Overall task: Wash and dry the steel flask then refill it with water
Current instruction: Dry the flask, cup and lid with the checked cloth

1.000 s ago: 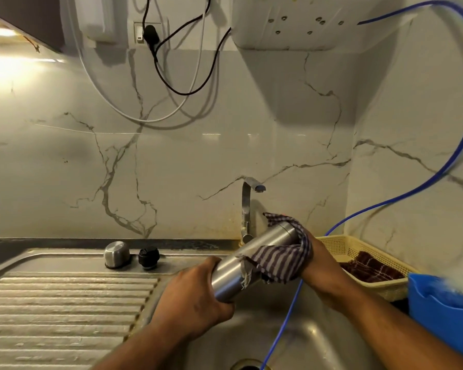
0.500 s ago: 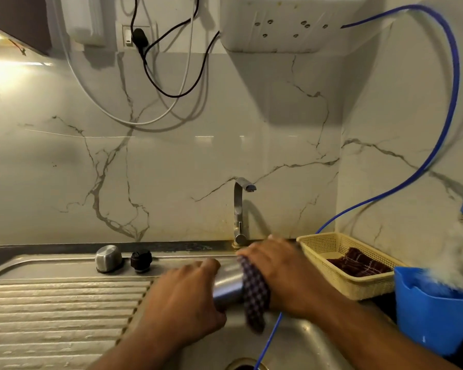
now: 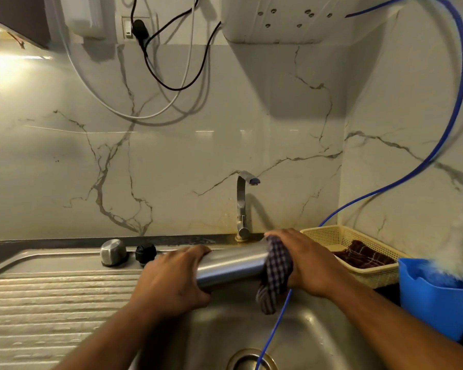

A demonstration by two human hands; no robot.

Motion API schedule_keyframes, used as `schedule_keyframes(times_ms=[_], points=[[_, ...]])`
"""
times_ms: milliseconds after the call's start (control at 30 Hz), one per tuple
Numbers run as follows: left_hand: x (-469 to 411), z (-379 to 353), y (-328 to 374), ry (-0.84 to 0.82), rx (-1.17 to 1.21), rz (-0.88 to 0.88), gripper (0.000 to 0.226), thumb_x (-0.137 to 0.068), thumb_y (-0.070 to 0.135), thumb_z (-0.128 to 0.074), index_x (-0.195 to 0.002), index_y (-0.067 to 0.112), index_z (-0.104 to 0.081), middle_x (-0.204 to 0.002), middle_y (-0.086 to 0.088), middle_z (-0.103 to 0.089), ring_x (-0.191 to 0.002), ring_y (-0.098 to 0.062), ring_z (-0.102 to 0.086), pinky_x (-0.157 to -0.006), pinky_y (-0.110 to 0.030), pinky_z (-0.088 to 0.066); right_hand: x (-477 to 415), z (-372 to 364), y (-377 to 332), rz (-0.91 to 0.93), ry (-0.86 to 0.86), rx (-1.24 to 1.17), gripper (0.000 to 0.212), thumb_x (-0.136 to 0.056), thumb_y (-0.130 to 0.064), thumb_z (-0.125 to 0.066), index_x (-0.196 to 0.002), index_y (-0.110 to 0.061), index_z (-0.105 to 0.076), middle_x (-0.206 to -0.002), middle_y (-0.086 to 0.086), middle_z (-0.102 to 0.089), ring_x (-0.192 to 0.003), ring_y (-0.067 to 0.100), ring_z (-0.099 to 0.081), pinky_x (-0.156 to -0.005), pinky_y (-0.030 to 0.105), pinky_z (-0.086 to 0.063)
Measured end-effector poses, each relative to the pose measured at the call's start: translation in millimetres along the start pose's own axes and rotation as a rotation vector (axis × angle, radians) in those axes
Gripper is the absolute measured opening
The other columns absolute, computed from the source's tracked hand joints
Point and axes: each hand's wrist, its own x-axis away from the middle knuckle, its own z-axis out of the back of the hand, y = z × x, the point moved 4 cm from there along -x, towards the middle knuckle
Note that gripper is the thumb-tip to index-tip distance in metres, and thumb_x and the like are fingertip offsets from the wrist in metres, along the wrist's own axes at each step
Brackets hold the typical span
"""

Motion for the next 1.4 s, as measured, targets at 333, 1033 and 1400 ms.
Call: schedule_keyframes(times_ms=[333,1033,1400], points=[[-1.7,-7.2,-3.1,-0.067,0.432,0.037,0.071,-0.054,0.052,-0.086,-0.119,0.043,-0.059,-0.097,0.02,-0.068,-0.086,0.003,-0.066,-0.079,-0.022,-0.058,4.5,32.3,-35.4,0.085,0.332,-0.476,0.05,-0.076,-0.008,-0.078,-0.122,-0.025,-0.067,-0.115,-0.003,-0.073,-0.105,0.004,-0.07,-0.087,0.025,-0.058],[13.9,-8.9,28.6,-0.034,0.331,0.225,0.067,-0.053,0.06,-0.079,-0.112,0.038,-0.057,-0.094,0.014,-0.065,-0.08,-0.001,-0.063,-0.075,-0.026,-0.059,-2.6,4.2,-11.6,0.102,0.312,-0.064,0.124,-0.065,-0.045,-0.089,-0.161,-0.033,-0.01,-0.161,0.001,-0.021,-0.143,0.026,-0.032,-0.118,0.05,-0.034],[9.4,-10.5,36.5,-0.078,-0.022,-0.003,0.069,-0.067,0.064,-0.071,-0.128,0.04,-0.047,-0.113,0.014,-0.066,-0.098,-0.011,-0.063,-0.088,-0.031,-0.054,9.0,-32.5,-76.9,0.418,0.05,0.187,0.098,-0.08,-0.056,-0.074,-0.158,-0.032,-0.018,-0.154,-0.008,-0.043,-0.14,0.012,-0.04,-0.12,0.033,-0.022]])
